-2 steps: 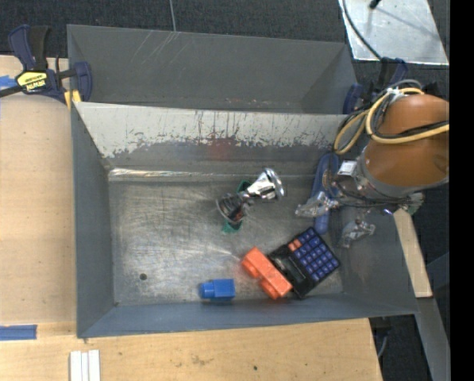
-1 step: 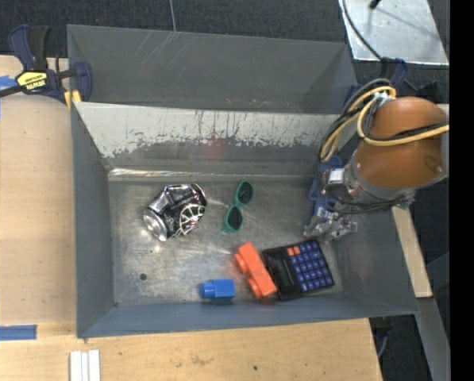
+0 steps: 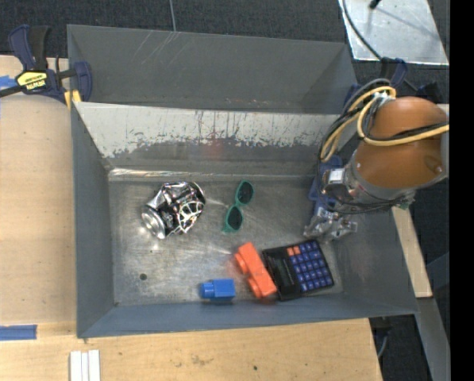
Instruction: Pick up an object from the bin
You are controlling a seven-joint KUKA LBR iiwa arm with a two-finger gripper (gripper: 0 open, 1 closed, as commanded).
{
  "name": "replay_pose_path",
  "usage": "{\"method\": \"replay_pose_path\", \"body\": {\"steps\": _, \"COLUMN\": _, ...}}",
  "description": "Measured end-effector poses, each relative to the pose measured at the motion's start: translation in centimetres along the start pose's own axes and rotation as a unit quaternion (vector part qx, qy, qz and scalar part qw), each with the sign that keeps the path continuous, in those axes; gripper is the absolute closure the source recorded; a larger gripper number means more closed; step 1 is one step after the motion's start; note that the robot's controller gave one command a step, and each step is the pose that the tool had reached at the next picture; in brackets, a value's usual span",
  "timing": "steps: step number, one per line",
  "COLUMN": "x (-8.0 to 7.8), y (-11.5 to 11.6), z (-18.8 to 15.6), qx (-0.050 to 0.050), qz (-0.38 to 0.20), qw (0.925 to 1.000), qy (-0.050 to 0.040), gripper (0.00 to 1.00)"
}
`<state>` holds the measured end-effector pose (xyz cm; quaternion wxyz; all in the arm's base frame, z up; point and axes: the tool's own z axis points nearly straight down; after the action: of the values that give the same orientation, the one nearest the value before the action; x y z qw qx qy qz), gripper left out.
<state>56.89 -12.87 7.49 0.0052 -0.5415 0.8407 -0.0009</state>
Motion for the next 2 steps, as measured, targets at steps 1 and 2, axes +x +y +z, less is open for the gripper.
{"method": "replay_pose_path", "body": {"steps": 1, "x": 0.0, "y": 0.1, "z": -0.3, "qx": -0.001, "qz": 0.000, "qw": 1.0000, "qy": 0.0003, "gripper": 1.00}}
{"method": "replay_pose_path", "body": {"steps": 2, "x": 0.1, "y": 0.3, "z": -2.2, "qx": -0.005, "qz": 0.000, "qw": 1.0000, "qy": 0.0026, "gripper": 1.00}}
